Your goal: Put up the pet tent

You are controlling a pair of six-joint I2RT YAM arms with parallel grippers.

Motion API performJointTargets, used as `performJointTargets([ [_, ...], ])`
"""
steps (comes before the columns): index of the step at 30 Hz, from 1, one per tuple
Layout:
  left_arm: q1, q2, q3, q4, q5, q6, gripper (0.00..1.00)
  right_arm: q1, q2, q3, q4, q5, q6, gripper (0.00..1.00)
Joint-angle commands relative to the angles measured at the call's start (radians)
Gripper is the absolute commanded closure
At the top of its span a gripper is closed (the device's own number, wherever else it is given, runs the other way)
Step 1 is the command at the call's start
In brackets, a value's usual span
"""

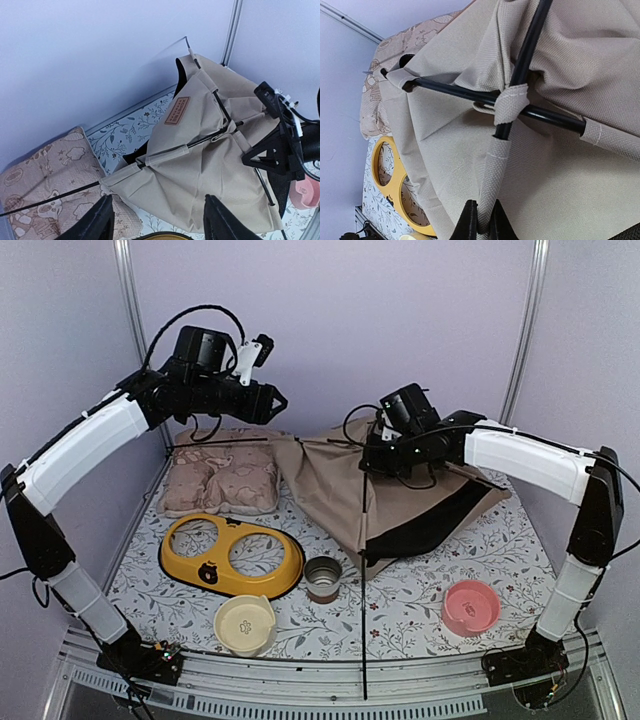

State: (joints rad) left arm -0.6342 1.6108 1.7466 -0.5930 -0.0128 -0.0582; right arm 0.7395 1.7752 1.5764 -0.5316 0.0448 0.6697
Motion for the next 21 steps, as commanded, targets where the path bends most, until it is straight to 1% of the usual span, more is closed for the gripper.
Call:
performJointTargets([
  [1,0.009,-0.011,0.074,-0.048,-0.009,0.057,0.39,0.011,-0.071,0.099,-0.054,0.053,-0.146,1.0],
  [5,0.007,-0.028,0.073,-0.045,-0.022,0.07,0.39,0.011,-0.1,0.128,-0.077,0.055,-0.231,1.0],
  [12,-0.001,-0.052,0.053,-0.044,-0.028,0.106,0.4,0.018,-0.169,0.149,-0.07,-0.012,-0.411,1.0],
  [18,-0.04,-0.096,-0.005,-0.031,-0.029,0.136,0.4,0.049,-0.23,0.132,-0.073,-0.01,-0.524,1.0],
  [21,-0.061,-0.123,-0.033,-0.03,-0.029,0.131,0.4,0.053,-0.237,0.149,-0.084,0.009,-0.56,1.0],
])
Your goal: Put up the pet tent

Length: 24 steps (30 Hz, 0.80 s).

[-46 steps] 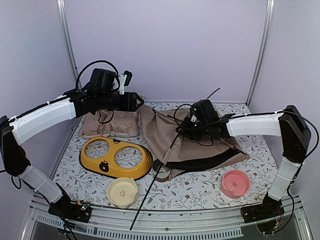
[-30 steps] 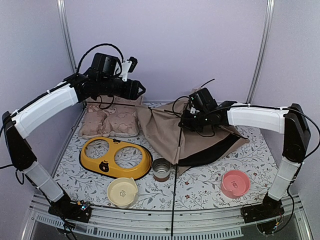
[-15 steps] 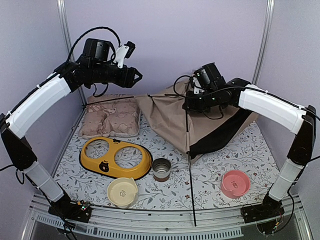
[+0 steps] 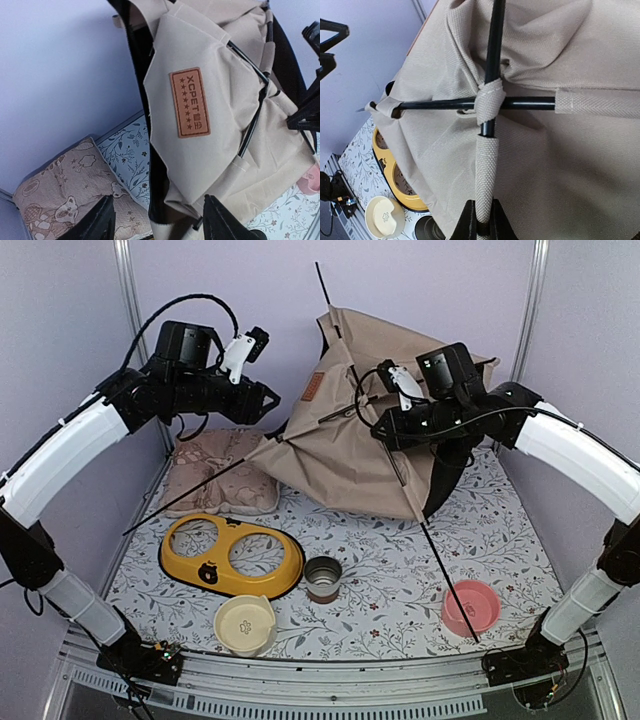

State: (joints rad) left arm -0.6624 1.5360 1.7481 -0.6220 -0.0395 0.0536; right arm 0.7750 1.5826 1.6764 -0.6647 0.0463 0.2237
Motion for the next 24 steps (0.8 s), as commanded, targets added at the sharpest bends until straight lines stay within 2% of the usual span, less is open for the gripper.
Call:
performJointTargets([
  [1,-0.041,-0.055,-0.04,-0.001,-0.007,0.016,0.4,0.018,-0.042,0.06,0.044,0.015,-0.123,1.0],
  [10,-0.064,-0.132,-0.067,-0.028,0.016,-0.017,0.4,0.018,0.053,0.272,-0.022,0.112,-0.208,1.0],
  [15,-0.067,-0.161,-0.064,-0.05,-0.01,-0.013,0.4,0.018,0.114,0.404,-0.048,0.104,-0.262,1.0],
  [24,-0.069,-0.16,-0.068,-0.05,-0.028,-0.007,0.36,0.017,0.149,0.41,0.047,0.209,-0.477,1.0],
])
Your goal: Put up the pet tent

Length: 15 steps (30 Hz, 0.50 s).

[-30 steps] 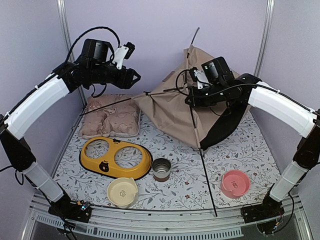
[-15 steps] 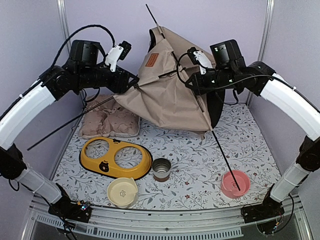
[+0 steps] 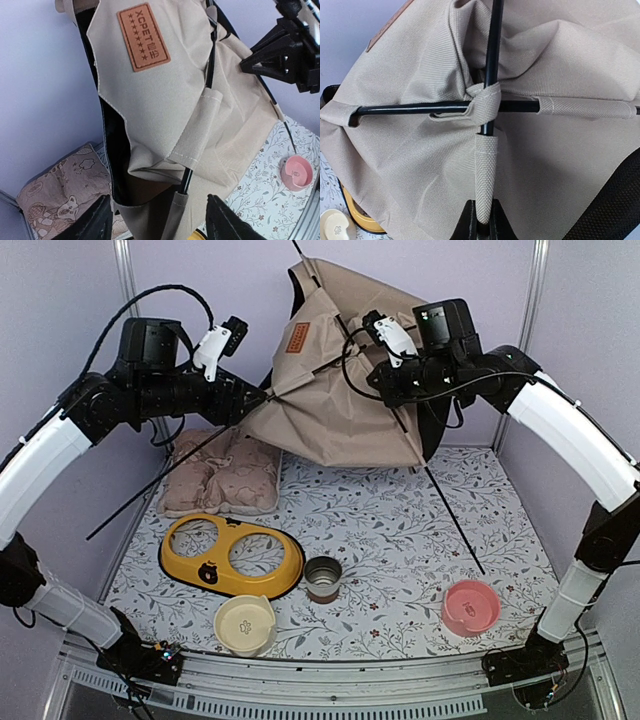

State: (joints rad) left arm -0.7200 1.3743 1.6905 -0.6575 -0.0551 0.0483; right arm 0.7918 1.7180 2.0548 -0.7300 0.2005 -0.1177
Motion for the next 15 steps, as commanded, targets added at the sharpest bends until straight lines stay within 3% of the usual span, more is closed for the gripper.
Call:
performJointTargets([
  [1,-0.011,0.006,-0.007,-0.013,-0.013,-0.003,0.36,0.0,0.01,0.031,0.127,0.05,-0.169,1.0],
  [7,-0.011,0.012,-0.009,-0.004,-0.003,-0.019,0.35,-0.044,-0.057,-0.082,0.214,-0.024,-0.338,1.0],
  [15,-0.014,0.015,-0.103,0.03,0.05,-0.076,0.35,-0.207,-0.103,-0.336,0.279,-0.09,-0.282,1.0],
])
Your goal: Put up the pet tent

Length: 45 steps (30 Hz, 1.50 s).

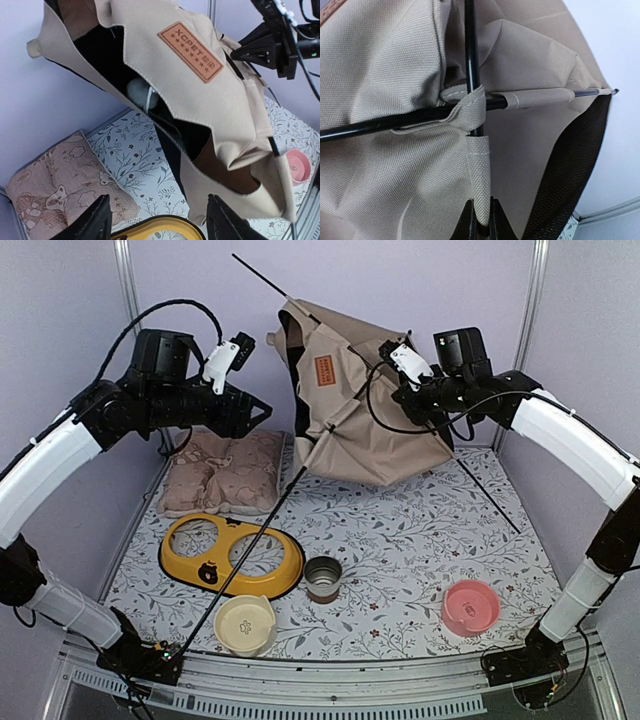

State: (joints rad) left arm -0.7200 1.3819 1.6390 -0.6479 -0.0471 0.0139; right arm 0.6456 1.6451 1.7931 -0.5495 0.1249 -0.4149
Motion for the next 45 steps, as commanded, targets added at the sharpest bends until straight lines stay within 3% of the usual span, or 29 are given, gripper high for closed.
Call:
performJointTargets([
  [1,-0.014,0.007,-0.065,0.025,0.05,-0.052,0.35,-0.07,-0.023,-0.094,0.101,-0.002,0.018,1.0],
  [10,-0.03,-0.044,-0.296,0.074,0.142,-0.136,0.32,-0.117,0.003,-0.276,0.168,0.006,0.037,1.0],
  [15,-0.031,-0.075,-0.347,0.051,0.158,-0.156,0.29,-0.117,0.03,-0.323,0.168,-0.006,0.086,0.99],
  [21,-0.054,-0.087,-0.398,0.018,0.217,-0.195,0.29,-0.116,0.047,-0.33,0.154,-0.028,0.165,0.82],
  [25,-0.097,-0.096,-0.485,0.013,0.186,-0.243,0.3,-0.117,0.043,-0.348,0.142,-0.024,0.215,0.65],
  [33,-0.169,-0.123,-0.623,-0.009,0.16,-0.349,0.38,-0.116,-0.009,-0.354,0.105,-0.104,0.339,0.44],
  [41,-0.332,-0.156,-0.762,0.008,0.202,-0.502,0.41,-0.092,-0.113,-0.502,0.162,-0.326,0.582,0.36],
  [45,-0.381,-0.148,-0.812,0.019,0.196,-0.549,0.45,-0.027,-0.137,-0.55,0.192,-0.322,0.643,0.36],
])
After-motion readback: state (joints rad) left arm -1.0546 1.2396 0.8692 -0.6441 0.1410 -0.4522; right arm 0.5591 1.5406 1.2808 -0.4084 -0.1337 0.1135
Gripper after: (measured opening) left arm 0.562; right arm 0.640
